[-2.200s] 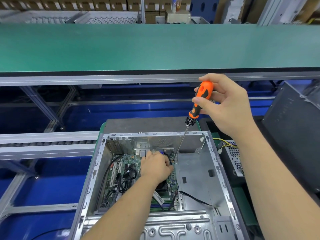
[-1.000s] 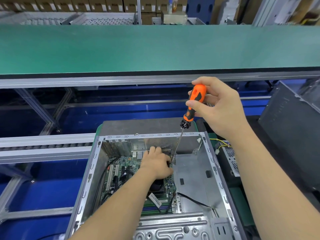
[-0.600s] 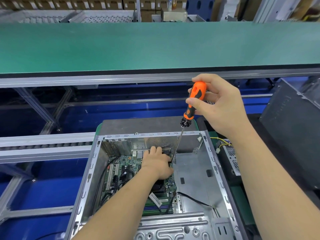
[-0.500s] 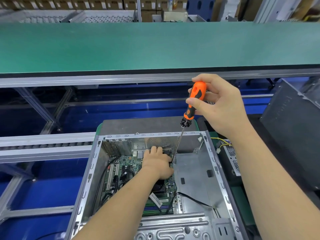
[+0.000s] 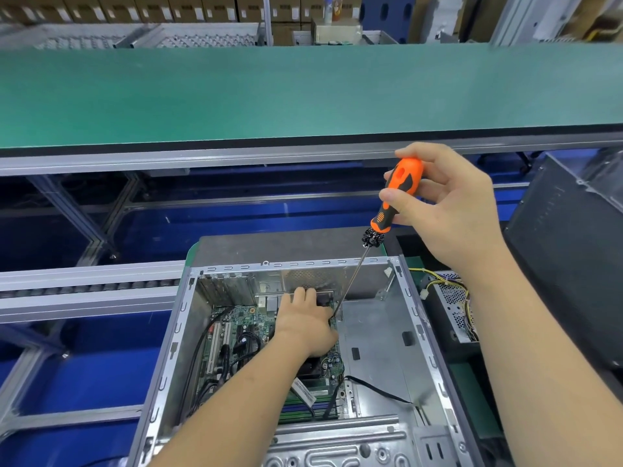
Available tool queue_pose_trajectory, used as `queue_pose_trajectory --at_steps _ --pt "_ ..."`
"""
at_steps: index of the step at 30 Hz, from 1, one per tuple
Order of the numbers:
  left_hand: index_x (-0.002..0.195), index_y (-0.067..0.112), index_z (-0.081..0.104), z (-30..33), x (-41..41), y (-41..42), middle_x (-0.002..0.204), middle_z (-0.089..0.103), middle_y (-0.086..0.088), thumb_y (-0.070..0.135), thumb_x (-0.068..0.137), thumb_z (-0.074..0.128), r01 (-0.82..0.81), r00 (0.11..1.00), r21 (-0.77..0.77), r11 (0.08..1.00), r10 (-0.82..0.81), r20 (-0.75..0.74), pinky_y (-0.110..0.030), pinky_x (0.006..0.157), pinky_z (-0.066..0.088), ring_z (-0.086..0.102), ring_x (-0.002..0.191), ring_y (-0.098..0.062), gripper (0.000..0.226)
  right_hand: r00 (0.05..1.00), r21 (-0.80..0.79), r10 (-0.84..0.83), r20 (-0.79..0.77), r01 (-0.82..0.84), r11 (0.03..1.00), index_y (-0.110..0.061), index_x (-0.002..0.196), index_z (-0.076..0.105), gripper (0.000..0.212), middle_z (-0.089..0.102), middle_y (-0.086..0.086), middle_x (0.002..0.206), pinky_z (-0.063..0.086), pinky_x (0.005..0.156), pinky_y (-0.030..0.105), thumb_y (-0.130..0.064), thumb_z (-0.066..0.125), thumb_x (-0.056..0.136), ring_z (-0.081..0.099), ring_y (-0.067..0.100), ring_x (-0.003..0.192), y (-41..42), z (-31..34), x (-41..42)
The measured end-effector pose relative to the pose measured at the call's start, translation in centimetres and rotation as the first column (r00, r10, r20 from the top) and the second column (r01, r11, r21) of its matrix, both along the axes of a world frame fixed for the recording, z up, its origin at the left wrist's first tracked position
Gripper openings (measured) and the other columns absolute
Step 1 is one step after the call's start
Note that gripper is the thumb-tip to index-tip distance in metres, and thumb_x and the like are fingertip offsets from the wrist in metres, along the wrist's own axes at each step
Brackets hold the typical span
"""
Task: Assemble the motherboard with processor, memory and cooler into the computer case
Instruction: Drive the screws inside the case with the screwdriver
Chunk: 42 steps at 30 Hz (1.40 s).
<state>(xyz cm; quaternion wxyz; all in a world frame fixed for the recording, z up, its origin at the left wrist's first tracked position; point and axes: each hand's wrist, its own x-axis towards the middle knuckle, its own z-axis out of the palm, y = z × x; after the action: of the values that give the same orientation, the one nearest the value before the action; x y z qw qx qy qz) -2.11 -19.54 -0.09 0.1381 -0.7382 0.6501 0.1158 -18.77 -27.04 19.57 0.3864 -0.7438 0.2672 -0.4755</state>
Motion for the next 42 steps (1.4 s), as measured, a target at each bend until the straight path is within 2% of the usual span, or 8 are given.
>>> queue_pose_trajectory --at_steps 11,22,28,31,36,42 --pt "0.132 0.038 0.054 -0.1 -0.06 -0.15 0.126 0.042 -0.007 0.055 0.092 0.037 0.011 1.0 -0.01 1.0 -0.011 0.0 -0.047 0.099 0.028 0.031 0.121 -0.031 0.047 1.0 -0.013 -0.02 -0.003 0.02 1.0 -0.034 0.112 0.062 0.043 0.068 0.01 0.102 0.063 0.063 0.034 -0.005 0.078 0.085 0.072 0.026 0.089 0.0 -0.14 -0.52" --pt "0.137 0.041 0.051 -0.22 0.0 -0.02 0.127 0.042 -0.005 0.054 0.092 0.039 -0.014 0.999 -0.024 1.0 0.013 -0.045 -0.045 0.1 0.031 0.031 0.122 -0.03 0.048 1.0 -0.005 -0.015 0.004 0.015 1.0 -0.04 0.11 0.062 0.045 0.068 0.011 0.103 0.063 0.063 0.035 -0.006 0.079 0.084 0.072 0.025 0.088 -0.16 -0.4 -0.36" --pt "0.135 0.038 0.054 0.02 -0.1 0.31 0.128 0.044 -0.006 0.052 0.093 0.04 -0.013 1.0 -0.043 0.999 0.012 -0.027 -0.045 0.101 0.032 0.032 0.123 -0.03 0.047 1.0 -0.002 -0.01 0.002 0.01 1.0 -0.042 0.109 0.062 0.045 0.068 0.011 0.102 0.063 0.063 0.035 -0.009 0.079 0.084 0.072 0.025 0.087 -0.19 -0.44 -0.07" --pt "0.131 0.033 0.059 0.12 -0.09 0.52 0.126 0.051 -0.005 0.05 0.091 0.043 -0.015 0.999 -0.083 0.996 0.012 -0.038 -0.045 0.101 0.034 0.037 0.121 -0.03 0.046 1.0 -0.003 -0.006 -0.002 0.006 1.0 -0.043 0.109 0.061 0.045 0.068 0.011 0.103 0.063 0.063 0.035 -0.011 0.079 0.084 0.073 0.024 0.088 -0.15 -0.41 0.03" --pt "0.124 0.032 0.065 0.03 0.24 0.68 0.112 0.066 0.0 0.05 0.087 0.05 -0.041 0.996 -0.137 0.99 0.029 -0.087 -0.041 0.091 0.041 0.045 0.113 -0.027 0.043 1.0 -0.007 -0.014 -0.017 0.014 1.0 -0.042 0.11 0.061 0.045 0.067 0.012 0.104 0.063 0.063 0.034 -0.009 0.079 0.085 0.072 0.025 0.089 -0.13 -0.45 0.15" --pt "0.12 0.033 0.067 -0.48 0.45 0.64 0.104 0.068 0.002 0.051 0.082 0.053 -0.101 0.984 -0.182 0.978 0.072 -0.16 -0.037 0.081 0.039 0.045 0.11 -0.025 0.044 0.999 -0.015 -0.015 -0.029 0.014 1.0 -0.043 0.11 0.06 0.045 0.068 0.011 0.104 0.063 0.066 0.034 -0.011 0.079 0.085 0.073 0.024 0.088 -0.26 -0.48 0.15"
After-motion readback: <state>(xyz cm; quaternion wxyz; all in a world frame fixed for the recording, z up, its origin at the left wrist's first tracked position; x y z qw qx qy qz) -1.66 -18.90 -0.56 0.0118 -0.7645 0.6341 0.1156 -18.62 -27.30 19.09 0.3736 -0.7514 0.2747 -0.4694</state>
